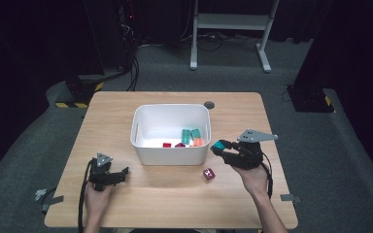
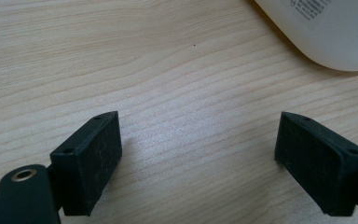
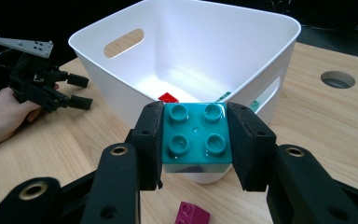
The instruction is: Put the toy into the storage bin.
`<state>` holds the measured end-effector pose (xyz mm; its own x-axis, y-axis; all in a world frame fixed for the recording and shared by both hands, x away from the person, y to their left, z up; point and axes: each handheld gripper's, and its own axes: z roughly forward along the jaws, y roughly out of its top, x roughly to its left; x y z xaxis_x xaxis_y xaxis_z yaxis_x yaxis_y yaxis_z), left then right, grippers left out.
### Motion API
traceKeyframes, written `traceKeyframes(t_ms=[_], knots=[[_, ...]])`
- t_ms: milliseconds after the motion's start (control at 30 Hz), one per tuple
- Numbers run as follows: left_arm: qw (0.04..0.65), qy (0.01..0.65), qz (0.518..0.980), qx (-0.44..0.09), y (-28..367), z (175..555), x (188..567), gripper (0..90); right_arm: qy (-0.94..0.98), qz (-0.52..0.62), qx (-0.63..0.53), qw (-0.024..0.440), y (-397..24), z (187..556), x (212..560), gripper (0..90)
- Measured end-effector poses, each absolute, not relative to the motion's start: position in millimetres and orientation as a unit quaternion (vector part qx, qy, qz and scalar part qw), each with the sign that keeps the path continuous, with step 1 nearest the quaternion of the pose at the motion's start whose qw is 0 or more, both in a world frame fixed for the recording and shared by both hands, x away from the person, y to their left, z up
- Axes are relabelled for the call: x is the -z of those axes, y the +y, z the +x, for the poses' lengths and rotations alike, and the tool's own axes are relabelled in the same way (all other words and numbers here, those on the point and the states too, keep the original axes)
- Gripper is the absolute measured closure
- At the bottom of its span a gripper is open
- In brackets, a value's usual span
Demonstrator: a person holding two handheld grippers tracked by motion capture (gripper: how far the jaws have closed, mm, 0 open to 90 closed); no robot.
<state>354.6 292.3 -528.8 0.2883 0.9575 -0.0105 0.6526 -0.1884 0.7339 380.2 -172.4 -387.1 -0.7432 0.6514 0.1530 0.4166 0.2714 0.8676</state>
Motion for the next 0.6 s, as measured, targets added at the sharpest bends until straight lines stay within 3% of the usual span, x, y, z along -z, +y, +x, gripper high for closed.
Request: traceKeyframes(t_ms=[600], knots=[[0.324,0.548,0.734,-0.235,292,355,529,14.7,0.788,0.333,-0.503,0.123,-163,389,370,58.7]])
